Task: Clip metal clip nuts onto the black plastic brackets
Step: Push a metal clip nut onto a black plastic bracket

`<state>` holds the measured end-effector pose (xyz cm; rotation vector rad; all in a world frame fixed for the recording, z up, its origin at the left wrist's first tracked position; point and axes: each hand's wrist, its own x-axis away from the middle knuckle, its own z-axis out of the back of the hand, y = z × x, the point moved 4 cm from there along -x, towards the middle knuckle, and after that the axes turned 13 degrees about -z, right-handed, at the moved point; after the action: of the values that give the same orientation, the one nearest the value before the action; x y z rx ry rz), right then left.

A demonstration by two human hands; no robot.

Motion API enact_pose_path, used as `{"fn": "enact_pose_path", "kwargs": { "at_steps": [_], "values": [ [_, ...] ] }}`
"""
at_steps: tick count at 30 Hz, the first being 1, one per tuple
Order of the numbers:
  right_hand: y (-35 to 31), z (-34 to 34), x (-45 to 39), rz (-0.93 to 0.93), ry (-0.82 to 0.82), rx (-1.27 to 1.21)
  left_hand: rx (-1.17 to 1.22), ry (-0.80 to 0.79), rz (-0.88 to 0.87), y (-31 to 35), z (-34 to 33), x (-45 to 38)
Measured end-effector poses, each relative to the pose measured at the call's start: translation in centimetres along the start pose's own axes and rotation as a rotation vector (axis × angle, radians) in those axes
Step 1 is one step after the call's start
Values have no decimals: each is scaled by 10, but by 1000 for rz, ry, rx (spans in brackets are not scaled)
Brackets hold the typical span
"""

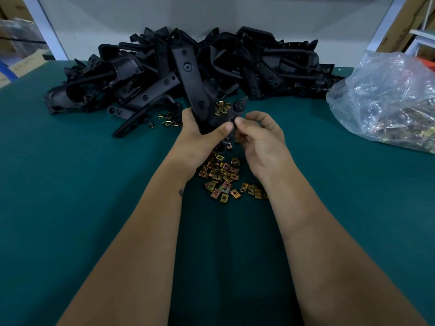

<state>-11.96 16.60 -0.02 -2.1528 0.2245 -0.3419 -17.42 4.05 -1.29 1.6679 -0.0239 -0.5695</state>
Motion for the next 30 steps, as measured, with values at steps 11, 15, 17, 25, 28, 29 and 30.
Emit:
{"fn": "enact_pose_path", "kwargs": {
  "at_steps": [11,15,17,25,28,29,30],
  "values": [
    [-2,2,1,-62,-37,115,-37,-40,45,0,3,2],
    [-3,2,0,-133,-135,95,-10,-88,80,1,4,4],
    [-5,2,0,-168,-187,86,6,-118,92,1,5,5],
    [-8,-3,2,-88,-77,216,9,-106,105,5,5,5],
    [-9,-3,2,-119,-132,231,49,-142,132,6,6,7],
    [-10,-2,2,-130,-149,250,48,-159,138,7,6,7],
    [-11,-2,2,-140,-165,282,40,-183,147,8,5,8]
  ]
}}
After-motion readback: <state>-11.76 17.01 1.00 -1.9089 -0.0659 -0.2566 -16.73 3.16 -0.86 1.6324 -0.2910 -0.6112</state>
